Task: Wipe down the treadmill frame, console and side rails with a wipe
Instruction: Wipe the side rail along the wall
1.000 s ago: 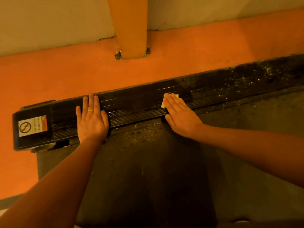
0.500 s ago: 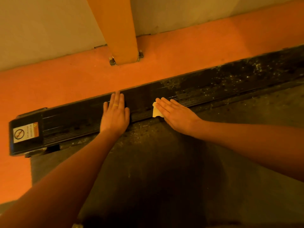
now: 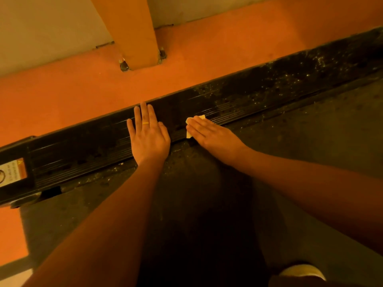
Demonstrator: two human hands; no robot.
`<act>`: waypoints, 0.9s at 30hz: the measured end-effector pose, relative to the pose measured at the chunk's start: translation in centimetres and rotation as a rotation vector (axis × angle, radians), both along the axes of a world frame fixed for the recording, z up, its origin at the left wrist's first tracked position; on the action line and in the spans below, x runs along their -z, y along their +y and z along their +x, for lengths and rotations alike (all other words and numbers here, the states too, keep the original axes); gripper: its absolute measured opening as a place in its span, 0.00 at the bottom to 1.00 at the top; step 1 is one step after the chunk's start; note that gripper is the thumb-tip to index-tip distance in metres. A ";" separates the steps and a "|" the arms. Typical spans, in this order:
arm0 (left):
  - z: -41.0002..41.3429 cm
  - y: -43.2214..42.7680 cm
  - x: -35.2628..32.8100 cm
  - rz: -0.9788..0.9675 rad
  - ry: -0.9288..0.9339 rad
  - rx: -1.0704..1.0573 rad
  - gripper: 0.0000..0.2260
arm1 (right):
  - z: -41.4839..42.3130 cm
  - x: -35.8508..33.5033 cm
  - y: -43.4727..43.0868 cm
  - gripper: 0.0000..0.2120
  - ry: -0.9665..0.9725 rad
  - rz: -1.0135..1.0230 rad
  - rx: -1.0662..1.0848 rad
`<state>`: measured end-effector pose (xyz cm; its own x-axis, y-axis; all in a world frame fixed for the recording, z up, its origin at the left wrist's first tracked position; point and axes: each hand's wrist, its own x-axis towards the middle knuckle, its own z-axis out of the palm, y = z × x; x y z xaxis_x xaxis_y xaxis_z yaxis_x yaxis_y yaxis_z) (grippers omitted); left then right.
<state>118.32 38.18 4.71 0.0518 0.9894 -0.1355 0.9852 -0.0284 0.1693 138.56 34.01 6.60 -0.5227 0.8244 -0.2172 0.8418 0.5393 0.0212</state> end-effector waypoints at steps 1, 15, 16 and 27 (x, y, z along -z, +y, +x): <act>0.0 0.0 0.1 0.002 -0.001 0.000 0.27 | 0.3 -0.2 -0.2 0.37 0.001 0.009 -0.005; -0.6 0.1 0.4 0.013 -0.004 0.021 0.27 | 3.5 -0.9 -1.6 0.39 -0.042 -0.025 0.069; -0.6 0.1 0.4 0.011 -0.003 0.022 0.27 | 4.3 -0.9 -1.7 0.39 -0.035 -0.003 0.080; -0.4 0.1 0.3 0.011 -0.018 0.018 0.27 | 5.2 -0.9 -2.0 0.39 0.013 -0.129 0.206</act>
<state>117.89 38.23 4.46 0.0724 0.9897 -0.1234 0.9812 -0.0484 0.1871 143.78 31.97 7.50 -0.3501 0.8796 -0.3221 0.9340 0.3539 -0.0486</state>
